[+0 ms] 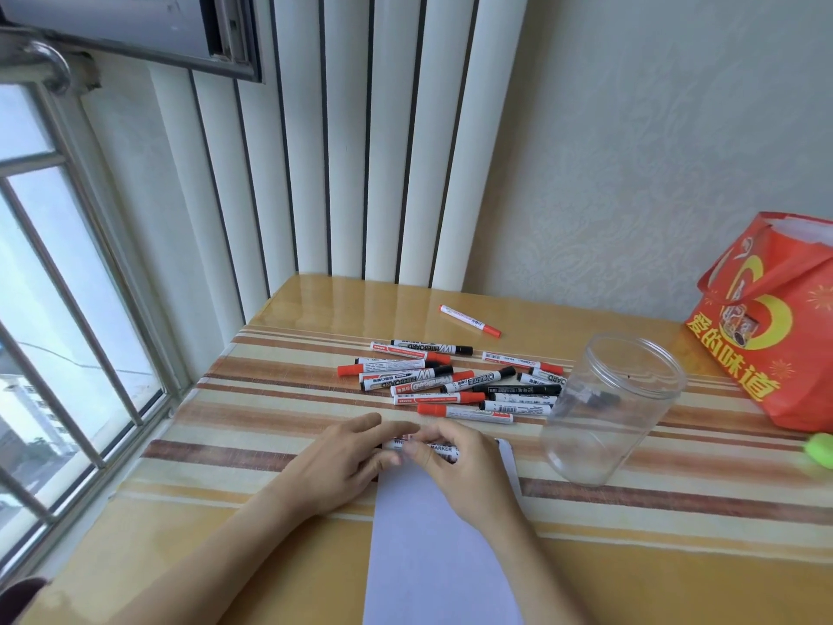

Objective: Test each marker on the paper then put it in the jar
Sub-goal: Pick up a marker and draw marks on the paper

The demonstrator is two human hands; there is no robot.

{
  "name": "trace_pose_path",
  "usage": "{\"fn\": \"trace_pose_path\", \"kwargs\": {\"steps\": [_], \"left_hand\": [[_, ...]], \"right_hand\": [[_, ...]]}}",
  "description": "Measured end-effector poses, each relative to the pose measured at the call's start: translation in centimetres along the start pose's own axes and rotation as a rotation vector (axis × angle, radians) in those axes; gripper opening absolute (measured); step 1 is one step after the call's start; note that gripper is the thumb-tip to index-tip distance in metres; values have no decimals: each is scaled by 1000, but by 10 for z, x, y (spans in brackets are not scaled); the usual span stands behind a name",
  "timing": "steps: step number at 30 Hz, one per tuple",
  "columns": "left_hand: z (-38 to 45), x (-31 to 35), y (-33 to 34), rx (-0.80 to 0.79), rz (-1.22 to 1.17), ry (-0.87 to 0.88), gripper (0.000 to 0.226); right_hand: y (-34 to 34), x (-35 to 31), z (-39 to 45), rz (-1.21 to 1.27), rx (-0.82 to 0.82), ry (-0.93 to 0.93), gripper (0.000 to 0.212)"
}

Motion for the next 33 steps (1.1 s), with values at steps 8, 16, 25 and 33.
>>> {"fn": "trace_pose_path", "kwargs": {"steps": [8,16,25,33], "left_hand": [[1,-11,5,124,-36,-2,38],[-1,-14,4,214,7,-10,34],[-2,-4,-1,51,-94,-80,49],[-17,7,8,57,54,-170,55]], "right_hand": [[6,2,3,-67,32,-104,10],[15,-4,12,-74,71,-99,20],[-19,-28,-2,90,118,-64,22],[-119,-95,-45,-161,735,-298,26]]}}
Point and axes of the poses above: each hand's wrist, its own z-axis towards the middle knuckle, its own y-axis out of the palm, x = y × z, the point moved 1 cm from there along z, towards the middle knuckle, and after that the axes turned 15 degrees about -x, right-handed, at the moved point
